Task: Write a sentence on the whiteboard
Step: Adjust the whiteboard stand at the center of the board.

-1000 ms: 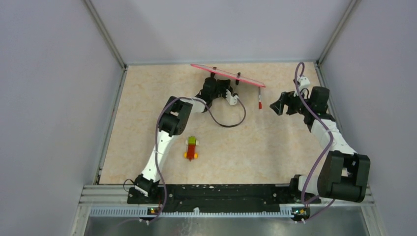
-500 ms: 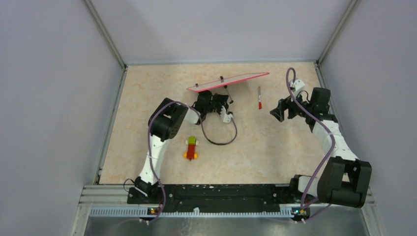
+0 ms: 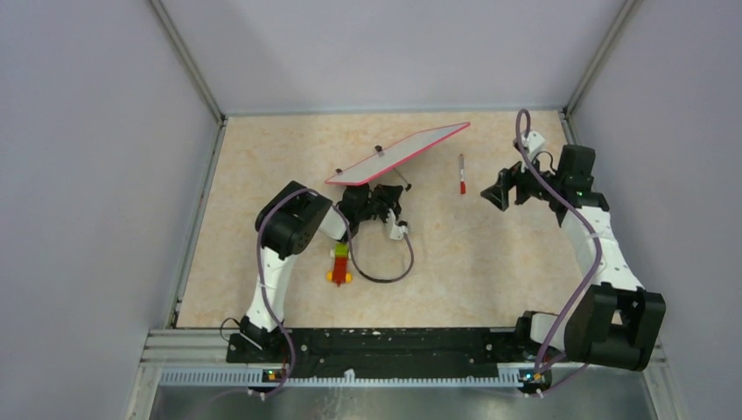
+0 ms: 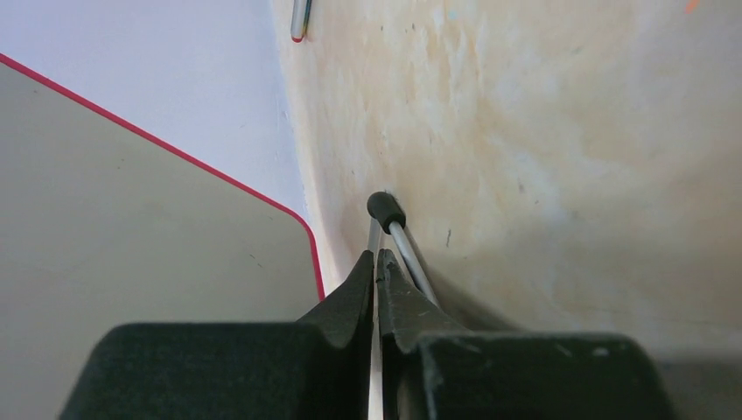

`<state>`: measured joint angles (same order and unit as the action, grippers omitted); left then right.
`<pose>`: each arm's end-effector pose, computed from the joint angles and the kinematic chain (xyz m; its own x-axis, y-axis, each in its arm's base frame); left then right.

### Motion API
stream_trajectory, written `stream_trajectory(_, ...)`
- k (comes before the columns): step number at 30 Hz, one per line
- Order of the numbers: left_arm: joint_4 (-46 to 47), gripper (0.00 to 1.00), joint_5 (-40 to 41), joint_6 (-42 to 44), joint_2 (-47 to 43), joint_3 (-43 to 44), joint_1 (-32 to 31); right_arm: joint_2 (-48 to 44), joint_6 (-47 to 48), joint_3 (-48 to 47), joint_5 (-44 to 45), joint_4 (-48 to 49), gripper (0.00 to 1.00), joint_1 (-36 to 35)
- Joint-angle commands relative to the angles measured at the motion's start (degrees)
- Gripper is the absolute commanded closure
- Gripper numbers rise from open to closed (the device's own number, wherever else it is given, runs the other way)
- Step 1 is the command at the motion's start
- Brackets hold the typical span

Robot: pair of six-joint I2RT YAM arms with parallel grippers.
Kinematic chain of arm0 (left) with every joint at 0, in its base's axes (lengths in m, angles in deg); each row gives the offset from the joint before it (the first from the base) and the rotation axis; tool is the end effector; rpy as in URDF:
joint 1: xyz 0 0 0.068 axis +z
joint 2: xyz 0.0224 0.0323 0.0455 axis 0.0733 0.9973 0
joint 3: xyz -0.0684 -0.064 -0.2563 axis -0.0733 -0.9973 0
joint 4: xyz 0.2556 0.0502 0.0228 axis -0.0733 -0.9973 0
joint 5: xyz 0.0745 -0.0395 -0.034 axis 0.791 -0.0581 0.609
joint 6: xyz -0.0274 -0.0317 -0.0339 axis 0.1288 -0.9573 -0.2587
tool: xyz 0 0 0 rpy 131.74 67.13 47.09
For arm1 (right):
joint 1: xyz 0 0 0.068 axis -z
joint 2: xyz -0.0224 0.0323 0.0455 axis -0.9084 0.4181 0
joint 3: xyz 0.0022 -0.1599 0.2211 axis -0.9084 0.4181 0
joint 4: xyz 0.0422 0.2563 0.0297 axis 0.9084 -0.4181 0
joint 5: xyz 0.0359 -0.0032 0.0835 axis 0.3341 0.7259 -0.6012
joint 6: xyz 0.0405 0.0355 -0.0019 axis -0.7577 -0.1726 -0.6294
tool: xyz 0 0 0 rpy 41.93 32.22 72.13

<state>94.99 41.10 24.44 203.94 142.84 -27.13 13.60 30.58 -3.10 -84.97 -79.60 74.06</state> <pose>0.3519 -0.2351 0.0797 0.8664 0.4866 -0.1119 0.2299 -0.1900 0.9545 0.2628 -0.0144 0.2867 -0.3611 -0.2166 -0.9070 -0.6686 0.7382 0.0899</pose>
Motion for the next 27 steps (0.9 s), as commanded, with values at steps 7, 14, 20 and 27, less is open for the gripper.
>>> stream_trajectory(7,14.51,0.81,5.38,-5.92,-5.07,-6.82,-2.58,-3.77,-5.47,-0.70,-1.64,1.95,0.21,0.23)
stream_trajectory(14,18.21,0.92,10.37,-1.82,-5.94,-7.57,-2.85,-5.33,-7.30,1.07,-2.36,3.20,0.21,0.19)
stream_trajectory(20,14.61,0.93,7.59,-1.48,-9.76,-9.60,-2.49,-6.73,-7.31,2.12,-2.29,3.05,0.21,0.19)
stream_trajectory(27,-0.19,0.85,6.16,-5.57,-21.05,-17.85,-7.42,-8.47,-10.46,3.78,-2.70,4.86,0.21,0.19)
